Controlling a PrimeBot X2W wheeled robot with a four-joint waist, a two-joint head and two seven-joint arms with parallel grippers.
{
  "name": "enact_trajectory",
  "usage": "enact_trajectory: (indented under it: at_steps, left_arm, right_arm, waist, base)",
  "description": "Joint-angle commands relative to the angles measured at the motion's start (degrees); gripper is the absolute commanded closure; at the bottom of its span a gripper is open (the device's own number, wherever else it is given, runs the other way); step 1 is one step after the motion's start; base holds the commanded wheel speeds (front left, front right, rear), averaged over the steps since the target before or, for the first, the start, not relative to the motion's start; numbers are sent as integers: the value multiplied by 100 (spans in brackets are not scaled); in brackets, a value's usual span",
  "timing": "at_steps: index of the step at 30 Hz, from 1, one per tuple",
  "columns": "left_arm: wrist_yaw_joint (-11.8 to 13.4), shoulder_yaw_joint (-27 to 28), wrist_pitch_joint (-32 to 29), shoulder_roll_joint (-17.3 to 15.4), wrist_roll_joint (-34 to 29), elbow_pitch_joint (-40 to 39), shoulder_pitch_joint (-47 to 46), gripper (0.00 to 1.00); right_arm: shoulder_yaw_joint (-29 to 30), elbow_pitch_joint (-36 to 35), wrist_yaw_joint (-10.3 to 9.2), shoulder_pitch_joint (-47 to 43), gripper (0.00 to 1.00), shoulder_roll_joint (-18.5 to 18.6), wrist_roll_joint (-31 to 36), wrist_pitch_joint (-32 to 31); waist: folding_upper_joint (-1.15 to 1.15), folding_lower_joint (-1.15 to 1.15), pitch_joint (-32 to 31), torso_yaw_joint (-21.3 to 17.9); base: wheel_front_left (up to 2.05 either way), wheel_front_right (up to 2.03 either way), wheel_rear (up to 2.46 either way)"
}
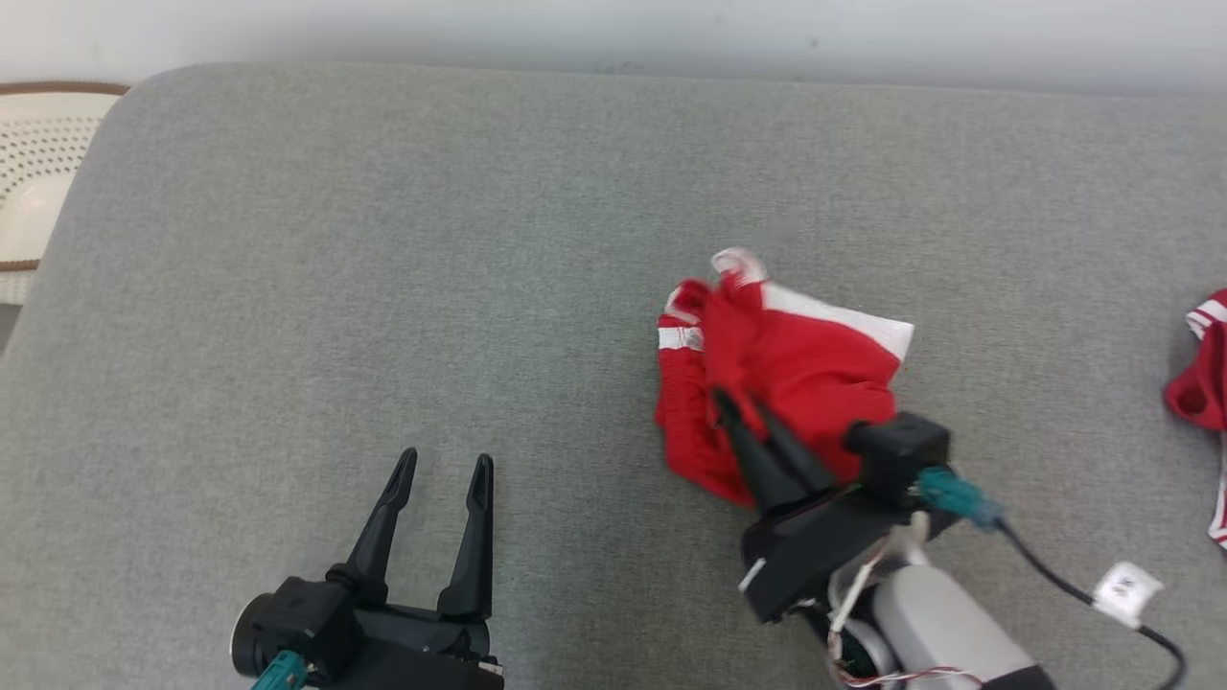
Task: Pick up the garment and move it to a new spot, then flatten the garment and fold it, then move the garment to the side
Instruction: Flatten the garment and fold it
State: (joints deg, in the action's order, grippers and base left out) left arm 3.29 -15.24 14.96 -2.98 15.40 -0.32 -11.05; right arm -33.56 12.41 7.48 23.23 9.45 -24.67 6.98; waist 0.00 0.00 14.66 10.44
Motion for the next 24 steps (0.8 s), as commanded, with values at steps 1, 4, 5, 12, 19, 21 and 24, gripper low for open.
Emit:
enact_trajectory:
  at_steps: [1, 4, 5, 12, 19, 21, 24]
  left_arm:
    - [13, -22, 28, -3, 30, -6, -25, 0]
    - [33, -48, 28, -1, 63, -4, -39, 0]
    - [38, -55, 28, -2, 70, -3, -34, 0]
    - [91, -65, 28, 3, 79, -30, -11, 0]
    - [93, -45, 28, 4, 62, -46, -20, 0]
    - [95, -42, 28, 3, 63, -44, -11, 0]
    - [91, -29, 28, 3, 61, -34, 2, 0]
  right_arm:
    - [-107, 129, 1, 75, 100, -49, -82, -22]
    - [-422, 513, 1, 210, 100, -89, -168, -47]
    - [-480, 643, 1, 221, 100, -107, -196, -56]
    - [-464, 1251, 1, 389, 0, -229, -303, 222]
    - [-169, 1330, 1, 428, 0, -293, -368, 559]
    - [-117, 1225, 1, 391, 0, -279, -387, 631]
    - [-37, 935, 1, 264, 0, -155, -477, 708]
  waist:
    - [0, 0, 40, 81]
    - [0, 0, 65, 146]
    - [0, 0, 66, 155]
    - [0, 0, 92, 155]
    - [0, 0, 84, 77]
    - [0, 0, 70, 50]
    - [0, 0, 38, 16]
  base:
    - [0, 0, 0]
    - [0, 0, 0]
    - [0, 0, 0]
    - [0, 0, 0]
    - [0, 0, 0]
    - [0, 0, 0]
    - [0, 0, 0]
